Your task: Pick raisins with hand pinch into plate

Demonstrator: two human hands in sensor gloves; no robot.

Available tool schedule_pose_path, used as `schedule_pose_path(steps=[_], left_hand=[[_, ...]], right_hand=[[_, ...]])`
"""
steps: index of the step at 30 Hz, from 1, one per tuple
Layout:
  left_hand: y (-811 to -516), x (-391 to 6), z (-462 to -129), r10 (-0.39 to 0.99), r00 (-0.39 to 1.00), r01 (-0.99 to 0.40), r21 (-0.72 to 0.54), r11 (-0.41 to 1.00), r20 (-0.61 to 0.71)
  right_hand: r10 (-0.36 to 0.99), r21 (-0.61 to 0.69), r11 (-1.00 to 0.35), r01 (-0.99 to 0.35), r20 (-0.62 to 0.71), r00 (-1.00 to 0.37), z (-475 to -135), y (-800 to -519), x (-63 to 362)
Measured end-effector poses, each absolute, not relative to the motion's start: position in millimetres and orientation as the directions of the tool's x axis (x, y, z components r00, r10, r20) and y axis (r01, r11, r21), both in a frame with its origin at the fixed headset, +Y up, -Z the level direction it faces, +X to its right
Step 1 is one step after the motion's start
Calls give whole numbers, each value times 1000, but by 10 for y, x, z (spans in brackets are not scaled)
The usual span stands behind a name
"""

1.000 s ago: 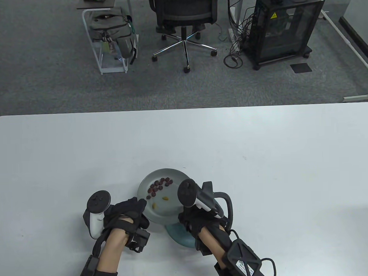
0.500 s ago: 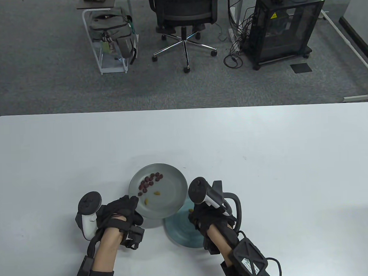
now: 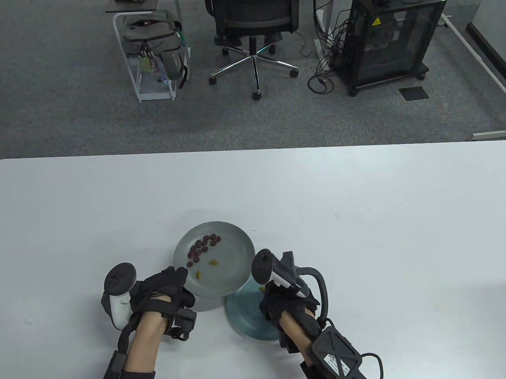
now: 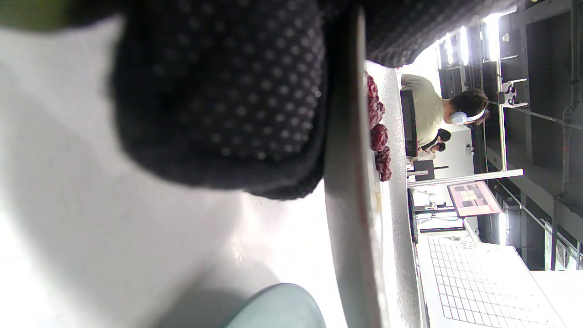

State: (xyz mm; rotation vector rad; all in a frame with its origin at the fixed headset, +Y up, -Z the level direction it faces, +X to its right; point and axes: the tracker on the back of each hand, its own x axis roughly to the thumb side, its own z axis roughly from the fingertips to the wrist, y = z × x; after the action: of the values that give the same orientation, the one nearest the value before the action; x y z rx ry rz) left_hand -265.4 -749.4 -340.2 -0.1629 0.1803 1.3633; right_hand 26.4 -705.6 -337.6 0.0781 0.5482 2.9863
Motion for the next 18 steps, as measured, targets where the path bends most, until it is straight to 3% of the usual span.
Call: schedule_pose_path(steps=[18], left_hand=[[-7489,-2679,-3404,953,204,-978,-2,209,-222]], right_hand=[[-25,381,-923,50,70,-997,-3321,-7207,73]])
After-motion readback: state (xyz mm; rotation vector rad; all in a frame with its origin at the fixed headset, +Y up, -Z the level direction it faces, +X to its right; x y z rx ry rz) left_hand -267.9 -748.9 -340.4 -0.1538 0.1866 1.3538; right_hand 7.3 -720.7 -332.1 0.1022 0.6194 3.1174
